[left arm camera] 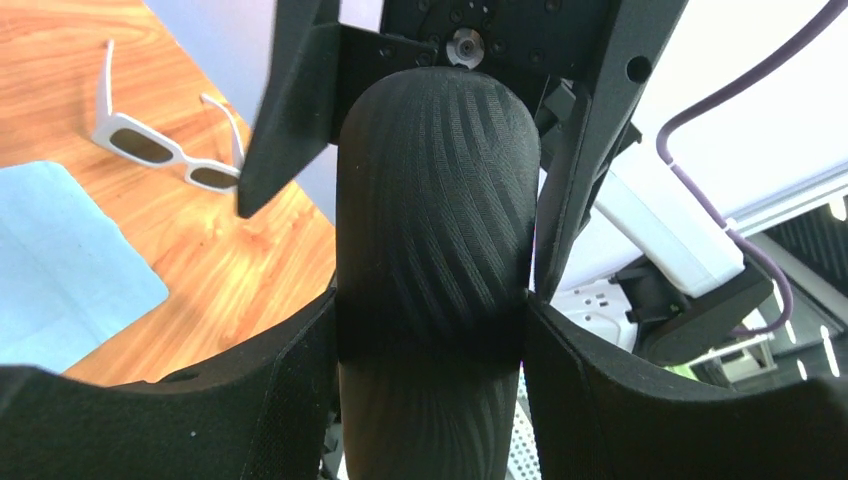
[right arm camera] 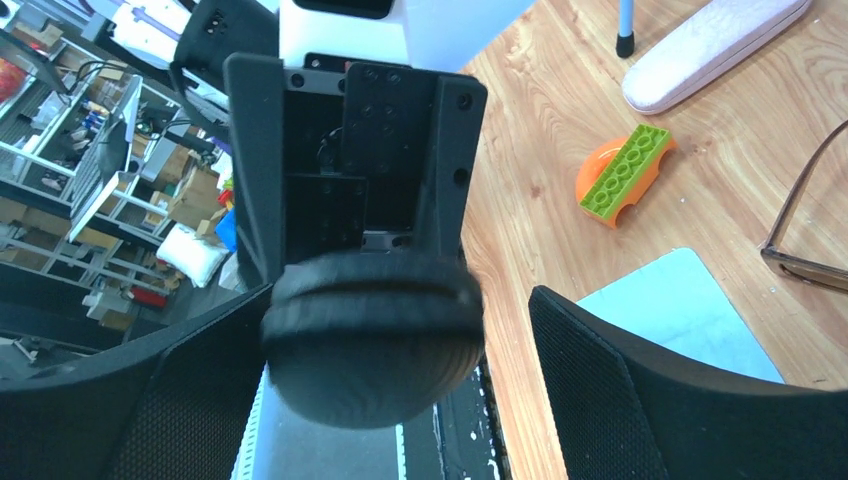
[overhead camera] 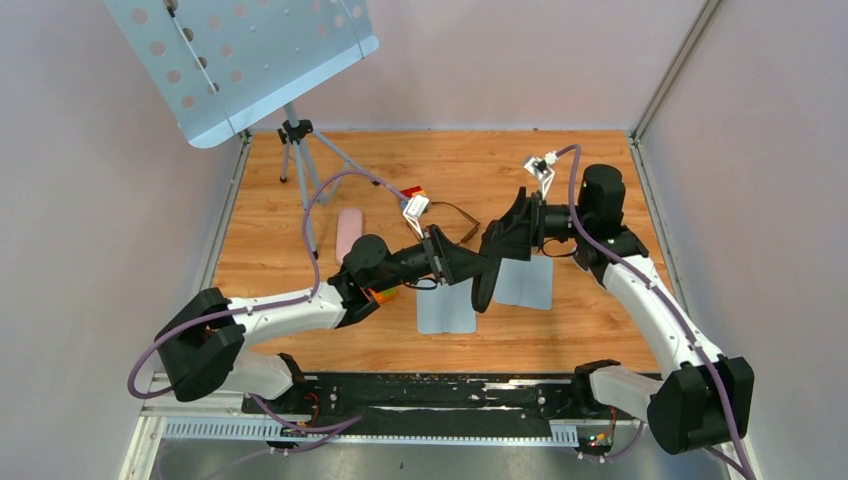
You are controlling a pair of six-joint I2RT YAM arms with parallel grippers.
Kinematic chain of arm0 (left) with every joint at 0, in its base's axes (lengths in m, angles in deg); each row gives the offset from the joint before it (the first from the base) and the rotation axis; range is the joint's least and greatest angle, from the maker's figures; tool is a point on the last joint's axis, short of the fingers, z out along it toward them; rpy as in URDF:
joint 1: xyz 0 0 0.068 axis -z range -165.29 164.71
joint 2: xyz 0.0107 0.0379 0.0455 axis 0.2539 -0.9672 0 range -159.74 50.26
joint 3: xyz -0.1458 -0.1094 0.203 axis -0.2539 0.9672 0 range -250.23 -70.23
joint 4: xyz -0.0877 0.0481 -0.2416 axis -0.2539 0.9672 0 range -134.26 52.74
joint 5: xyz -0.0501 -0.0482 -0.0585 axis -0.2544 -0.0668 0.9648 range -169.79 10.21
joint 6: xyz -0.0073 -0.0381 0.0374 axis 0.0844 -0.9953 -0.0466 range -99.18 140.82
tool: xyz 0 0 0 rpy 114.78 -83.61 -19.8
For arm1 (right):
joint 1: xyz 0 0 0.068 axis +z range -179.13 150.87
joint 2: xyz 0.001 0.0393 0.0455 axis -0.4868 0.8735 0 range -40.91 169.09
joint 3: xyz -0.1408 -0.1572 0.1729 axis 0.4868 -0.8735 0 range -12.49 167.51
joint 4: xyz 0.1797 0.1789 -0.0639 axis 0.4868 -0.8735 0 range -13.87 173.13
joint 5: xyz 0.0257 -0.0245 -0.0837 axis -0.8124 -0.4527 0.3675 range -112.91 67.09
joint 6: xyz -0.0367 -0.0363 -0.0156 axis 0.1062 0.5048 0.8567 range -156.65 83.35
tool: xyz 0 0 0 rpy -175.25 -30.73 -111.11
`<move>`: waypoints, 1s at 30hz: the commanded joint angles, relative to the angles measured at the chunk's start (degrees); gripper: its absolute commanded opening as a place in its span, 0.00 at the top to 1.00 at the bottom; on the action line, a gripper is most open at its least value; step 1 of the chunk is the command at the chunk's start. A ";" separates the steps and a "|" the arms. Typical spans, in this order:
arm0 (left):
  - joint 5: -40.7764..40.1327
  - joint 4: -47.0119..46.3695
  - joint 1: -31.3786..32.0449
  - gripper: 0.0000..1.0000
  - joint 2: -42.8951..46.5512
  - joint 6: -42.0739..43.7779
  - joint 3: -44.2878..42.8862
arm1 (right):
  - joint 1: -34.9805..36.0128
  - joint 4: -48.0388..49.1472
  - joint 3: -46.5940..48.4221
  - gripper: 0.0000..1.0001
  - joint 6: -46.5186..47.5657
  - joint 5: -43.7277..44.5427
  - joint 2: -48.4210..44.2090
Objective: Organize the sunglasses
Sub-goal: Pick up the sunglasses case from the center of the board.
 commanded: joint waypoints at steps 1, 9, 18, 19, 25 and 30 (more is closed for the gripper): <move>-6.39 -8.17 -0.65 0.81 1.64 -2.74 2.70 | -2.76 -0.16 1.18 0.00 -1.20 -7.40 -1.22; -8.14 -9.55 -0.65 0.81 0.72 -2.64 3.93 | -3.70 -1.08 1.87 0.03 -1.75 -7.66 -2.14; -5.18 -13.16 -0.65 0.81 -1.78 -4.79 3.51 | -3.65 -1.12 -0.11 0.08 -0.65 -5.42 -1.71; -4.90 -13.11 -0.65 0.81 -1.87 -4.79 3.31 | -3.63 -1.13 0.06 0.08 -0.57 -5.33 -1.45; -4.44 -13.66 -0.65 0.82 -2.62 -5.05 2.84 | -3.63 -1.05 0.25 0.22 -0.58 -5.10 -0.26; -4.21 -13.66 -0.65 0.81 -2.73 -5.24 3.10 | -3.63 -0.30 -0.30 0.50 -0.81 -5.54 -0.11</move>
